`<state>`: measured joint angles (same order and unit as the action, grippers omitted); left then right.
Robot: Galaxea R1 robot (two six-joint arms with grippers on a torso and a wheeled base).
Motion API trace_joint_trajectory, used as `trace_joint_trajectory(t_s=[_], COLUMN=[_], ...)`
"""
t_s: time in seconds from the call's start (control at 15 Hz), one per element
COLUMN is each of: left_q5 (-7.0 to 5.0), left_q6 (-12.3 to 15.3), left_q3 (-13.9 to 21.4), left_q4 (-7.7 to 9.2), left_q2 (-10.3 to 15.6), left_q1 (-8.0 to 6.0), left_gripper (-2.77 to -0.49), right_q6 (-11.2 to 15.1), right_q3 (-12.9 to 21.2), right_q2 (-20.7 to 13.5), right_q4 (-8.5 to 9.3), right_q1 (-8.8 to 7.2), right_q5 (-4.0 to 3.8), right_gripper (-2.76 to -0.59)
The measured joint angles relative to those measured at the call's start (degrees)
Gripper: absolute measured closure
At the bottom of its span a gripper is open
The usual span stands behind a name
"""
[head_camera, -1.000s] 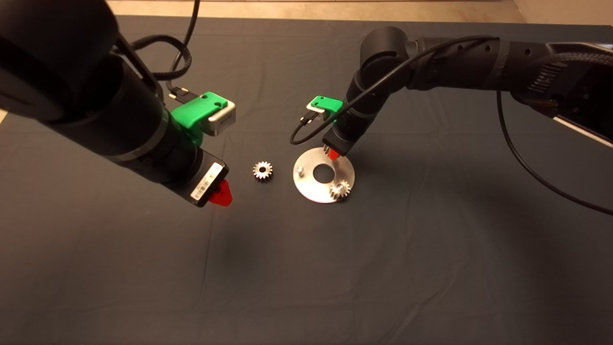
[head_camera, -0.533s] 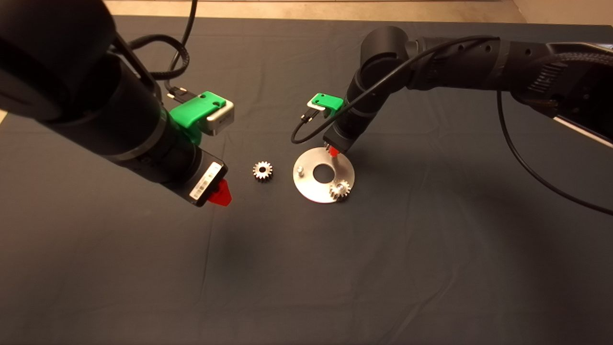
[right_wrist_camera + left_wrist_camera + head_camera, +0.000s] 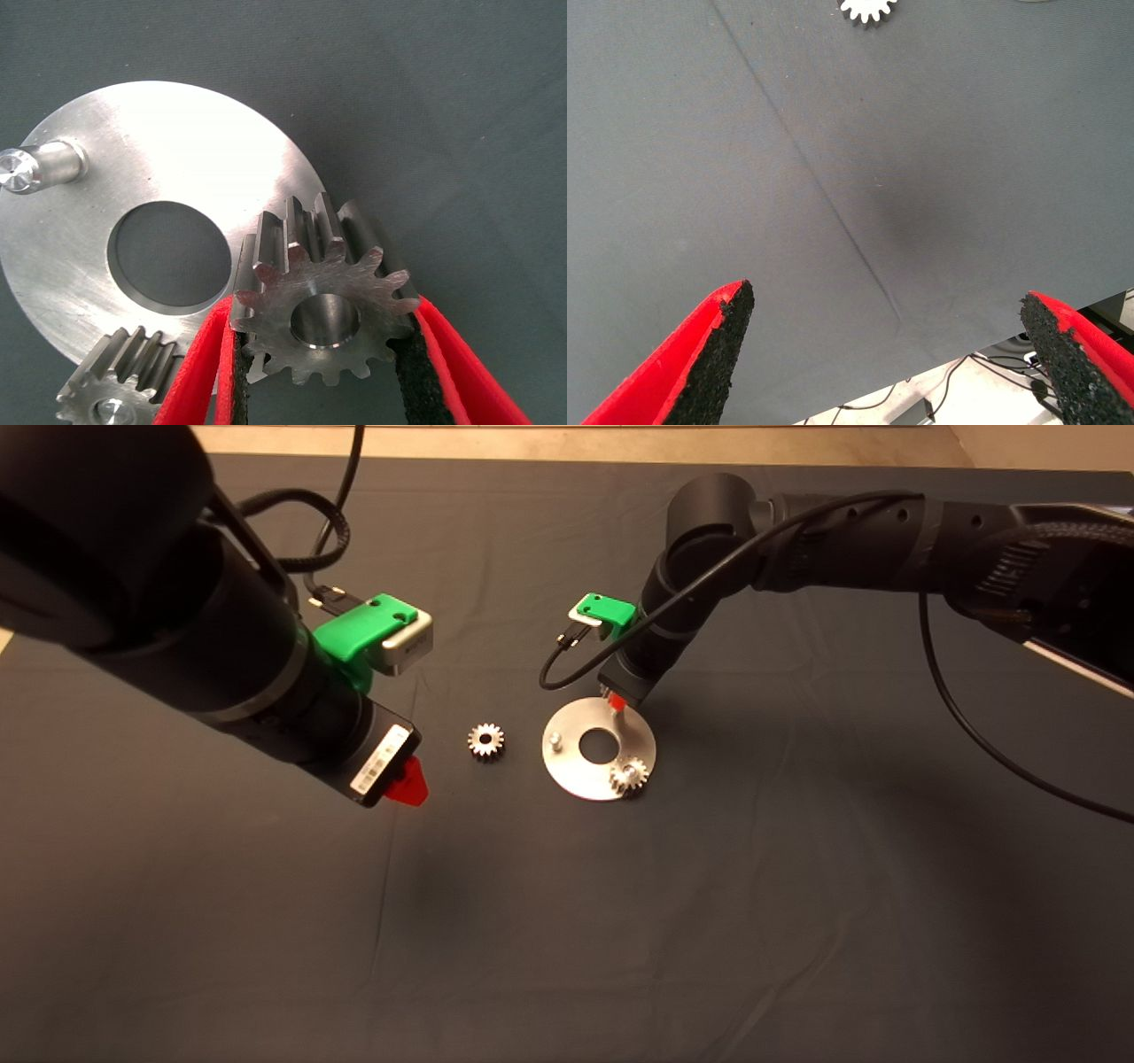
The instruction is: Install three planetary gears onto the carrier pins
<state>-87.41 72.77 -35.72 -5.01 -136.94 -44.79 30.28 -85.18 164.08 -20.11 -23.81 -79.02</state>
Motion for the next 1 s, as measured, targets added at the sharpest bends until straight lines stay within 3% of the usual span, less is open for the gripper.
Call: trace_joint_trajectory(t_s=[0.13, 1.0], left_q5=[0.00, 0.00], left_q6=[0.00, 0.00], left_q3=[0.00, 0.00], left_q4=[0.00, 0.06], left_q2=[0.00, 0.33], left_q1=[-0.02, -0.02], left_gripper=[-2.17, -2.17], right_q6=[0.00, 0.01], right_q3=[0.00, 0.04], right_q2=[0.05, 0.05], right_q4=[-1.52, -1.58], right_q1=[0.00, 0.27], right_q5=[-0.02, -0.44], right_gripper=[-0.92, -0.92])
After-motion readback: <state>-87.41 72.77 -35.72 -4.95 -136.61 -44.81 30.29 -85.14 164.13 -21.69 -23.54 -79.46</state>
